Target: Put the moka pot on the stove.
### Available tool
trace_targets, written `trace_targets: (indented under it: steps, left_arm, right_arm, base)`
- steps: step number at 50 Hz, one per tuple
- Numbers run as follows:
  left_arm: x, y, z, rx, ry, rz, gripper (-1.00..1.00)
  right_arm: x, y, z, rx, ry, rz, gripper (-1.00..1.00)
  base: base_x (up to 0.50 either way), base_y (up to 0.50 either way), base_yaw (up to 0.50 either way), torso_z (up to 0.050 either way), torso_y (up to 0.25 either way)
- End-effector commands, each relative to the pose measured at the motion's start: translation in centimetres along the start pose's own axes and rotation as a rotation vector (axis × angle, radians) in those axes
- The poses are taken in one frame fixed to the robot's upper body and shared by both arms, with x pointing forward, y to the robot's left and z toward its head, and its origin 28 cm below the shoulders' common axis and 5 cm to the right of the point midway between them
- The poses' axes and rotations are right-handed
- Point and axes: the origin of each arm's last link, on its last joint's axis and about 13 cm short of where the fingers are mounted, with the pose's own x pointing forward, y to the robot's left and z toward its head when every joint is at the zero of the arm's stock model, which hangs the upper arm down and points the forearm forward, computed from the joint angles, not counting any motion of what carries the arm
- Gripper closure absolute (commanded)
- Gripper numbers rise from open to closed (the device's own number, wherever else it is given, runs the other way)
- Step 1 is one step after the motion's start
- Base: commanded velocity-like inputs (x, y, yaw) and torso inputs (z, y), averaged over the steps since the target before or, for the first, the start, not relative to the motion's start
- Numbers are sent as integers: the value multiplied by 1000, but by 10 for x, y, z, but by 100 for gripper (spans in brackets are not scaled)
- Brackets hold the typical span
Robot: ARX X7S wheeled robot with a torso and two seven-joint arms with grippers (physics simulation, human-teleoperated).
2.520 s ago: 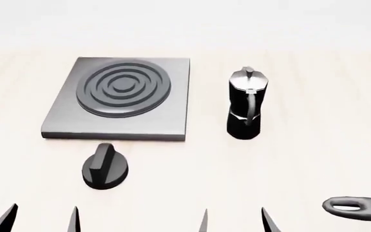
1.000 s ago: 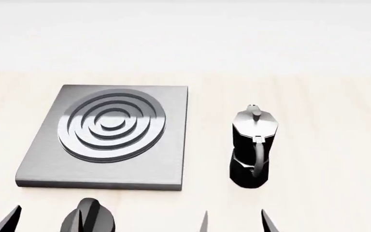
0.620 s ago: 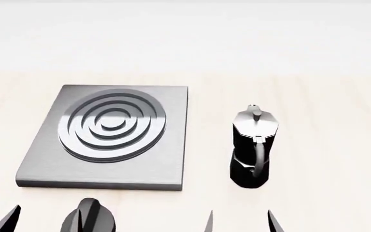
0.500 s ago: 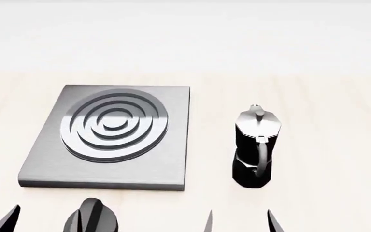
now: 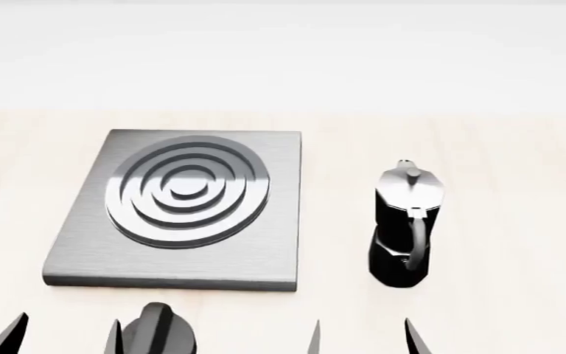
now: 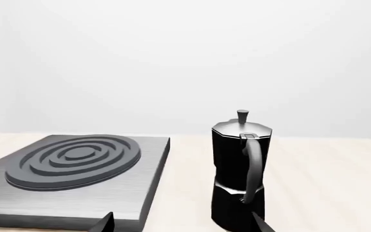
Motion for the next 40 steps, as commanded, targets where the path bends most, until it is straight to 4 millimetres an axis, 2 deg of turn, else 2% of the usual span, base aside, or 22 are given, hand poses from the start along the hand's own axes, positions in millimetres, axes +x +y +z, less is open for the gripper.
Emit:
trace_targets:
  steps: [1,40]
  left_arm:
    - [0,0,-1,0,2,0,-100]
    - [0,1,-1,-4,10,-1,-100]
  right_arm:
    - [0,0,-1,0,1,1,-100]
    - [1,-1,0,-7,4,-6,-100]
  base:
    - [0,62,0,0,0]
    - [0,58,0,0,0]
